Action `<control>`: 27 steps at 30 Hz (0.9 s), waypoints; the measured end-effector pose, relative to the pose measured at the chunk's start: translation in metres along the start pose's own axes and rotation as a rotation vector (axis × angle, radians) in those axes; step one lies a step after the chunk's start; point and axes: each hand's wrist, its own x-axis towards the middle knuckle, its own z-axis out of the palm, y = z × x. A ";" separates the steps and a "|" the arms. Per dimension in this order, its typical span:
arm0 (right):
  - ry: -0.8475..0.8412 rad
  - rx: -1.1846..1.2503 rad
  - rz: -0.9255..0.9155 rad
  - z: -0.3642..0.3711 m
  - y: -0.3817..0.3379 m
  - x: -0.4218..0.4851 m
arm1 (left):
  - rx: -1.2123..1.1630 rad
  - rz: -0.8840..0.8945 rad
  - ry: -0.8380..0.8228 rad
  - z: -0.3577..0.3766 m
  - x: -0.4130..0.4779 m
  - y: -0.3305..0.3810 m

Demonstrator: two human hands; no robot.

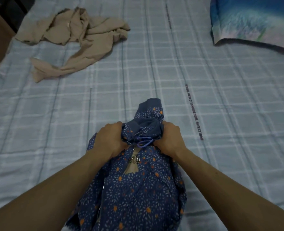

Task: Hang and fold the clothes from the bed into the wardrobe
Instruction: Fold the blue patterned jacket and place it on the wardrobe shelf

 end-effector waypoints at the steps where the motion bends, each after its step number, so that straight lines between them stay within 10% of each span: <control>1: 0.013 0.025 -0.023 0.003 0.003 -0.001 | -0.024 0.012 0.006 -0.001 -0.001 0.000; 20: 0.235 -0.059 -0.727 -0.007 -0.007 -0.122 | -0.225 0.344 0.391 -0.005 -0.128 -0.031; 27: 0.164 -0.118 -0.897 0.007 0.006 -0.192 | -0.153 0.805 0.465 0.007 -0.189 -0.046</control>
